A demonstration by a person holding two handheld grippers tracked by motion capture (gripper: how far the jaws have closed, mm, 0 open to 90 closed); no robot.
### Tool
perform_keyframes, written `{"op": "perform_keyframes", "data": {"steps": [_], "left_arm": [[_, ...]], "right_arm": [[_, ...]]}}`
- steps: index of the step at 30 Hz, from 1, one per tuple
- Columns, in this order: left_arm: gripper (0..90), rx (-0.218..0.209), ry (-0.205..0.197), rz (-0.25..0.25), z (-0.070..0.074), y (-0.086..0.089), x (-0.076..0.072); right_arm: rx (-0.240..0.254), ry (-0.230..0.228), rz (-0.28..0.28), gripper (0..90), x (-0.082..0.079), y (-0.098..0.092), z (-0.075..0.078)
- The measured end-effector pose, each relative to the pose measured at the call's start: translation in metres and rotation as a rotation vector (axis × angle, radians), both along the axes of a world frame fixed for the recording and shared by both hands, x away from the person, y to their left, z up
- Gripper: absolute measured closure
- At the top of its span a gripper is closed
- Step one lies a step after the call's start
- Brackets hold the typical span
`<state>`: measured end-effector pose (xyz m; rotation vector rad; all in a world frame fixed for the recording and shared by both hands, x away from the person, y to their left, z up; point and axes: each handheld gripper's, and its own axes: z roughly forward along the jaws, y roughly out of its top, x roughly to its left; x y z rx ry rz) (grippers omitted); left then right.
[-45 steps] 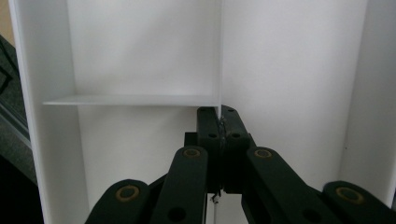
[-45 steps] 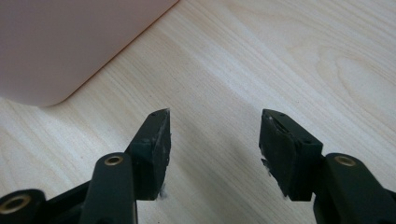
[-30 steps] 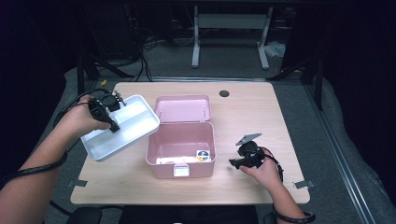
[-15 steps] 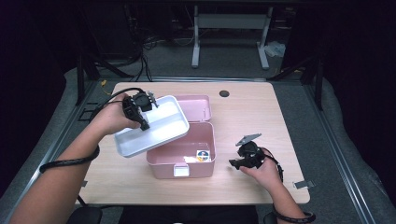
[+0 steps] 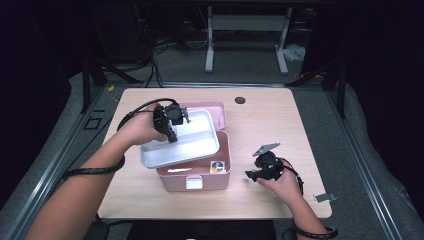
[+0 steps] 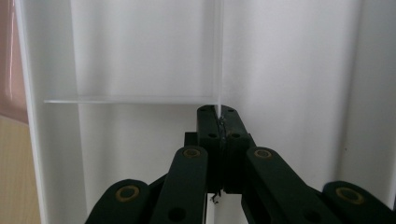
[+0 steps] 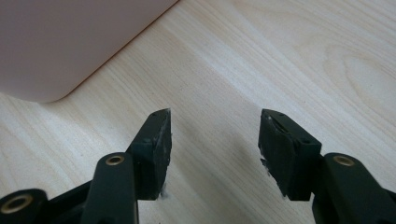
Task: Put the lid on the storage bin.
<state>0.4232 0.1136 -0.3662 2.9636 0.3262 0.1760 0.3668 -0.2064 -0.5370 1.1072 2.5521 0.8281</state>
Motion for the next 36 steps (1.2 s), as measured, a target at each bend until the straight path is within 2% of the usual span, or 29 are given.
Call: {"op": "perform_keyframes", "data": {"steps": [7,11,15,17,19,24,29,30,32,36], "left_arm": [[89.2,-0.001,0.025,-0.093,-0.006,-0.017,-0.004],[89.2,-0.012,0.025,-0.132,-0.010,-0.025,-0.006],[89.2,-0.017,0.031,-0.158,-0.016,-0.030,-0.007],[89.2,-0.018,0.034,-0.178,-0.019,-0.033,-0.009],[89.2,-0.011,0.051,-0.185,-0.022,-0.034,-0.011],[88.6,-0.034,0.080,-0.174,-0.031,-0.034,-0.008],[89.0,-0.035,0.071,-0.165,-0.032,-0.033,-0.002],[89.0,-0.024,0.065,-0.170,-0.033,-0.034,-0.001],[89.3,-0.027,0.070,-0.171,-0.035,-0.036,-0.001],[89.3,-0.005,0.076,-0.180,-0.043,-0.038,-0.002]], "right_arm": [[0.006,0.007,0.004,44.2,0.000,0.001,-0.001],[-0.002,0.021,0.007,44.2,0.000,0.000,-0.001],[0.010,0.008,0.004,44.2,0.000,0.000,-0.001],[0.000,0.022,0.007,44.2,0.000,0.000,0.000],[-0.002,0.023,0.007,44.2,0.000,0.000,-0.001],[-0.004,0.020,0.008,44.2,0.000,0.000,0.000],[0.004,0.009,0.004,44.2,0.001,0.001,-0.002],[0.005,0.009,0.002,44.2,0.001,0.001,-0.002],[0.001,0.011,0.004,44.2,0.001,0.001,-0.002],[0.007,0.011,0.005,44.2,0.001,0.000,-0.002]]}}
